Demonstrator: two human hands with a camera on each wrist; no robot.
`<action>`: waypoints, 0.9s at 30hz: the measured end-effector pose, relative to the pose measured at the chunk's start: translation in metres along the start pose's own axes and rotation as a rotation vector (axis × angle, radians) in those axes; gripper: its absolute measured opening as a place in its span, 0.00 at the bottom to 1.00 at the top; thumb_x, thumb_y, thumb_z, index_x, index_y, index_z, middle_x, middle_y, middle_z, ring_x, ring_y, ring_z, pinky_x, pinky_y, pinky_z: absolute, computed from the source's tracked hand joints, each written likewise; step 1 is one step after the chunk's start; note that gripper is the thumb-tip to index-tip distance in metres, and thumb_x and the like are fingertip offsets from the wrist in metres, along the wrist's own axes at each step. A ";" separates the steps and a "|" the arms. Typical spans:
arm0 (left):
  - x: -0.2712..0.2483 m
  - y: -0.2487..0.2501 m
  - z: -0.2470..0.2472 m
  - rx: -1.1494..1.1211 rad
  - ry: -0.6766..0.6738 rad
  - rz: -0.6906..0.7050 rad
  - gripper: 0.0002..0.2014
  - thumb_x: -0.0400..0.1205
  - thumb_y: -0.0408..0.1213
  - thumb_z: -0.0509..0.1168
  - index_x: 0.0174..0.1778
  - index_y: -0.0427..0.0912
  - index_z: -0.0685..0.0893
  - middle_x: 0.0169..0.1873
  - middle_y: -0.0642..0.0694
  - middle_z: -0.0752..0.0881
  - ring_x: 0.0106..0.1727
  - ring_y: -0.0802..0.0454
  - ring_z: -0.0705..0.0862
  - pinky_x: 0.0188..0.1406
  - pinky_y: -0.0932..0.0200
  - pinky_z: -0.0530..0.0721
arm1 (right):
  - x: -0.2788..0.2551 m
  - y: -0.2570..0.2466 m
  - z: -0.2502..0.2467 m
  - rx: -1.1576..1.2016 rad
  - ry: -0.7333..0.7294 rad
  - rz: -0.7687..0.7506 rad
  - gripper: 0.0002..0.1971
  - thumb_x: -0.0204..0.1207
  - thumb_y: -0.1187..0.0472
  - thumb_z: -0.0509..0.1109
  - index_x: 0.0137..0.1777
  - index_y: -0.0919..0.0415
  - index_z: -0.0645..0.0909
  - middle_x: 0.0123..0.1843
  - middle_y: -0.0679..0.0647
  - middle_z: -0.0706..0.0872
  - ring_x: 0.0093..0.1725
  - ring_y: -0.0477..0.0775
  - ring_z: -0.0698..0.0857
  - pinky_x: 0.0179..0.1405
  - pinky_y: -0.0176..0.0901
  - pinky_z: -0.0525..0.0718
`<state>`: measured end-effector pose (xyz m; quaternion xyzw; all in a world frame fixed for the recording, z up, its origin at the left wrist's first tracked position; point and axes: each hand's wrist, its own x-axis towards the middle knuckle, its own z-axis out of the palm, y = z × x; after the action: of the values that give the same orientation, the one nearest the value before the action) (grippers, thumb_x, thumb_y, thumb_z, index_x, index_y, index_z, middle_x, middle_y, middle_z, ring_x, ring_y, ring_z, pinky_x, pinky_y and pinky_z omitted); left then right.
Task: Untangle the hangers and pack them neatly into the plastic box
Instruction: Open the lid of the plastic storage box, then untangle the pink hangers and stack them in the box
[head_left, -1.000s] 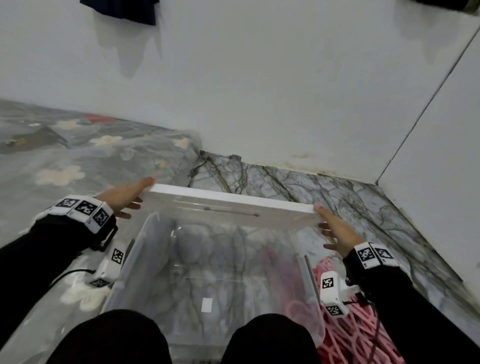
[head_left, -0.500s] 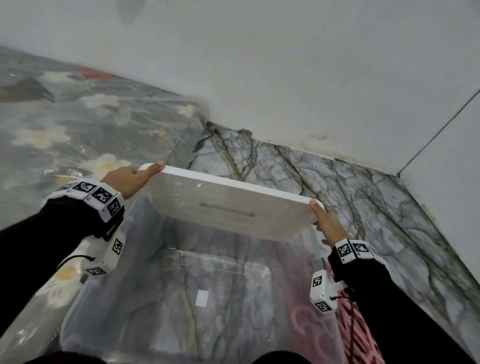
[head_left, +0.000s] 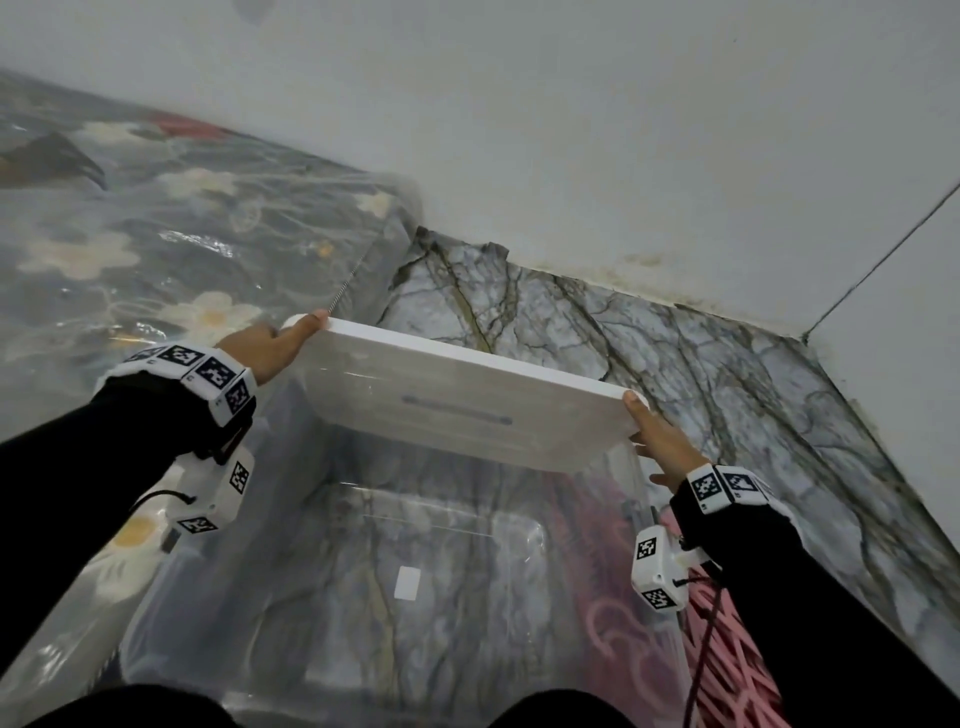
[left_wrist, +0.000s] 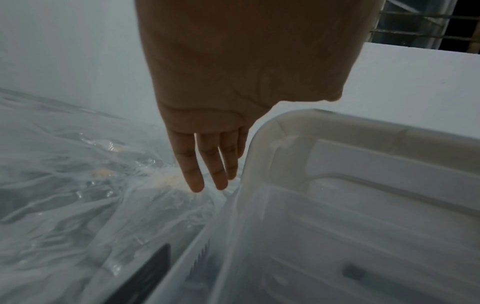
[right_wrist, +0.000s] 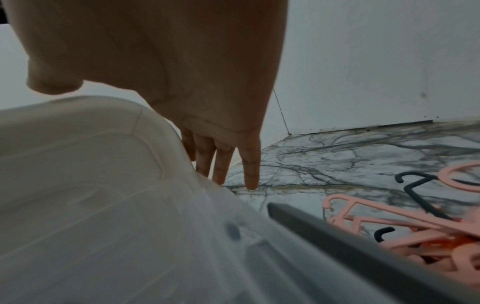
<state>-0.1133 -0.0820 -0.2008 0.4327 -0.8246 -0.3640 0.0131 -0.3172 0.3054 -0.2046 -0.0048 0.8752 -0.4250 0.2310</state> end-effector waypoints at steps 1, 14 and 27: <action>-0.001 0.000 -0.002 0.006 0.020 0.016 0.52 0.70 0.78 0.45 0.66 0.31 0.79 0.63 0.29 0.80 0.64 0.32 0.79 0.68 0.44 0.74 | -0.002 0.000 -0.002 0.007 -0.003 -0.010 0.45 0.67 0.23 0.54 0.74 0.56 0.71 0.72 0.59 0.76 0.71 0.62 0.74 0.61 0.57 0.69; -0.078 0.095 -0.047 0.203 0.091 0.477 0.18 0.84 0.47 0.62 0.56 0.36 0.86 0.53 0.33 0.87 0.55 0.37 0.83 0.53 0.51 0.74 | -0.093 0.084 -0.107 -0.090 0.156 -0.063 0.14 0.79 0.49 0.67 0.58 0.57 0.78 0.61 0.56 0.83 0.51 0.51 0.80 0.47 0.41 0.76; -0.189 0.248 0.169 0.425 -0.457 0.739 0.24 0.85 0.51 0.58 0.26 0.42 0.65 0.24 0.45 0.66 0.26 0.48 0.66 0.32 0.57 0.62 | -0.181 0.250 -0.167 -0.215 0.314 0.248 0.30 0.72 0.55 0.76 0.70 0.69 0.73 0.67 0.62 0.81 0.65 0.57 0.80 0.61 0.39 0.75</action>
<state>-0.2267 0.2437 -0.1177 0.0131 -0.9611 -0.2443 -0.1285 -0.1772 0.6256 -0.2298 0.1447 0.9345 -0.2931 0.1407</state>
